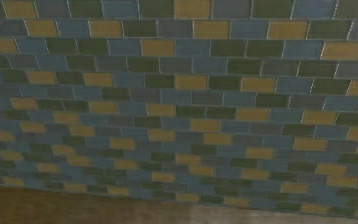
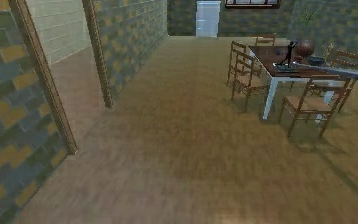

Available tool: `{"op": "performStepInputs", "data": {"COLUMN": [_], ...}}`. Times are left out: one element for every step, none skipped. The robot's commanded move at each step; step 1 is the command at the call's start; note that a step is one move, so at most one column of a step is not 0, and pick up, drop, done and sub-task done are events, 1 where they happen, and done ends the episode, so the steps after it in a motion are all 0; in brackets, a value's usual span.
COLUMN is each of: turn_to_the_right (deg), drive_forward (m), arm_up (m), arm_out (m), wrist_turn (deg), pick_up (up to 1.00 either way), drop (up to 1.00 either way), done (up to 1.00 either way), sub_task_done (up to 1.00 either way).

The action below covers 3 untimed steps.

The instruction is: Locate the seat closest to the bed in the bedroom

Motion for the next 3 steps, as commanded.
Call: {"op": "performStepInputs", "data": {"turn_to_the_right": [-42.0, 0.0, -42.0], "drive_forward": [0.00, 0.55, 0.00], "arm_up": [0.00, 0.00, 0.00], "arm_out": [0.00, 0.00, 0.00], "wrist_turn": [0.0, 0.0, 0.0], "pick_up": [0.00, 0.00, 0.00], "drop": [0.00, 0.00, 0.00], "done": [0.00, 0.00, 0.00], "sub_task_done": [0.00, 0.00, 0.00]}}
